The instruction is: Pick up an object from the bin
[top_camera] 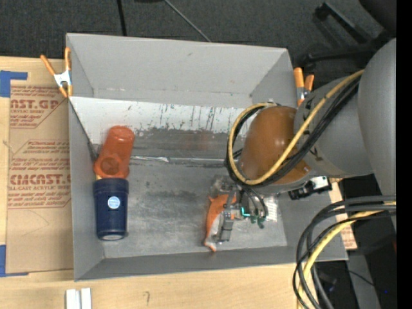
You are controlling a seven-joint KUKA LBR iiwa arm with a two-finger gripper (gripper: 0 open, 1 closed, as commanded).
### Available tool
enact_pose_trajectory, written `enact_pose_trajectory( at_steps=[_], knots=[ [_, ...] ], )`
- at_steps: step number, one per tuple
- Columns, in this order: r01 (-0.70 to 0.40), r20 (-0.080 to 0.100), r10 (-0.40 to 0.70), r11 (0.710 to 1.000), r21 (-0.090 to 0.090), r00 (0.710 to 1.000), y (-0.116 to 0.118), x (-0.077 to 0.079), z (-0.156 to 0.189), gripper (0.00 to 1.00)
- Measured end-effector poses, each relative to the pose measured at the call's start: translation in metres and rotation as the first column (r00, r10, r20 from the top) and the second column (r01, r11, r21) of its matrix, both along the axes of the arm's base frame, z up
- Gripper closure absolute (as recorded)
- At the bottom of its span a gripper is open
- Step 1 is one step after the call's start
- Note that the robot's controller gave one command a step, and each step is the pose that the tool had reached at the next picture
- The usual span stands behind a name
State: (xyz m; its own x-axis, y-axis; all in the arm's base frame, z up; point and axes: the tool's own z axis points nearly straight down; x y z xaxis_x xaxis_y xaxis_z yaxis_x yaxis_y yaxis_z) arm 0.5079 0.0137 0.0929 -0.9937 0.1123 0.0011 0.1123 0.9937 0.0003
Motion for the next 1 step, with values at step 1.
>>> enact_pose_trajectory(
  at_steps=[1],
  knots=[
    [-0.108, 0.003, 0.108, 0.994, 0.000, 0.994, -0.0293, -0.0085, -0.0228, 1.00]
  ],
)
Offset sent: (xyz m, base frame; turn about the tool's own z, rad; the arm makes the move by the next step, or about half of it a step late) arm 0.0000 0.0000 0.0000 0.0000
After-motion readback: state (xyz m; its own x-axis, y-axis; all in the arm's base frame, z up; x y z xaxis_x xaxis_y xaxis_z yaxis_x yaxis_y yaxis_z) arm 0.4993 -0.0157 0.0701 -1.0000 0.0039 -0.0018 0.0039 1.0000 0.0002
